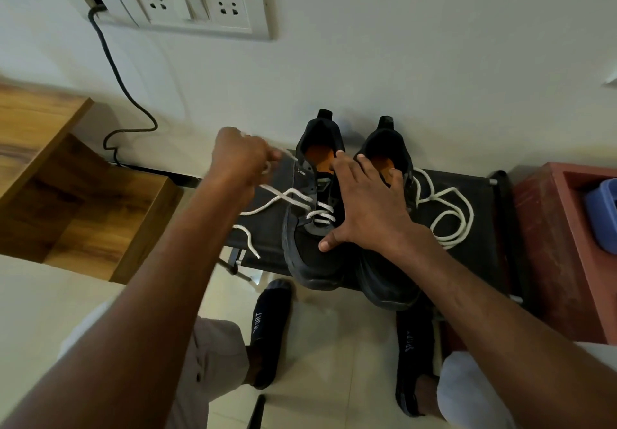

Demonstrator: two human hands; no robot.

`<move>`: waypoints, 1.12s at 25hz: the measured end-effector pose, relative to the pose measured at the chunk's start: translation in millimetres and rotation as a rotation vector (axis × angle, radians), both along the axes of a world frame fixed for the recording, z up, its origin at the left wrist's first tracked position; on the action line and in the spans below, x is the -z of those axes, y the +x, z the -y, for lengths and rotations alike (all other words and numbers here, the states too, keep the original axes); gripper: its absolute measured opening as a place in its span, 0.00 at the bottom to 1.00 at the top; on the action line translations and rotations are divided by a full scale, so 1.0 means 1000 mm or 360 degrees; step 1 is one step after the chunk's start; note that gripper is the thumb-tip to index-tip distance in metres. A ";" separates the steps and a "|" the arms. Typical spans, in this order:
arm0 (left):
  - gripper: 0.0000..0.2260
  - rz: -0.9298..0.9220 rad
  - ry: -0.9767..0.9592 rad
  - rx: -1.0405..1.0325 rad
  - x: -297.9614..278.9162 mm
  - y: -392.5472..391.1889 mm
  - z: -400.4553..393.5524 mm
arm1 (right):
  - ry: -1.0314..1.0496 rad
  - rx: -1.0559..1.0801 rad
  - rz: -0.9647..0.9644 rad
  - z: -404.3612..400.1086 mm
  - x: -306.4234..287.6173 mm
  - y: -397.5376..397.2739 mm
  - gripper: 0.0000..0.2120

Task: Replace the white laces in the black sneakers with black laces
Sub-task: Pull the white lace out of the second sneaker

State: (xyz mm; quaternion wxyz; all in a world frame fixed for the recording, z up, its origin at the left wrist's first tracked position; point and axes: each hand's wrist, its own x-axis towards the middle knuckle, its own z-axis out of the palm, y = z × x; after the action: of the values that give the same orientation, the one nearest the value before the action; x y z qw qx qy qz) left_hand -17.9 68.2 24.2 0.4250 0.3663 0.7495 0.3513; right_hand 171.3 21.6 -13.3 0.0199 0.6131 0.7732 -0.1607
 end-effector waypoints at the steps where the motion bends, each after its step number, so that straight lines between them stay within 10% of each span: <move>1: 0.04 -0.0308 -0.0045 0.0144 -0.001 -0.009 0.000 | -0.0024 -0.0024 -0.0006 -0.001 0.000 0.000 0.68; 4: 0.03 -0.1059 -0.0383 0.0711 0.007 -0.012 0.014 | -0.0101 -0.0058 -0.0033 -0.006 -0.003 -0.006 0.60; 7: 0.10 -0.1297 -0.0521 0.0985 0.009 -0.006 0.022 | 0.0179 0.0000 -0.0206 -0.010 -0.007 -0.019 0.26; 10: 0.39 -0.1252 -0.0222 0.1174 0.013 -0.005 0.015 | 0.0356 0.0005 -0.0197 -0.007 -0.009 -0.031 0.06; 15: 0.61 -0.1019 -0.0154 0.1521 0.032 0.016 0.019 | 0.0261 0.0041 -0.0084 -0.006 -0.010 -0.031 0.16; 28: 0.51 -0.1004 -0.0052 0.1288 0.039 0.021 0.022 | 0.0341 0.0358 -0.0735 -0.028 -0.021 0.017 0.07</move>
State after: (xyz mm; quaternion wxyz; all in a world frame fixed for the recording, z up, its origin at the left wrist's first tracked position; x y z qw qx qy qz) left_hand 3.3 45.9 -14.9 0.2860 0.7086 0.6448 0.0191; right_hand 188.6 49.7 7.7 -0.2399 0.6408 0.6970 -0.2146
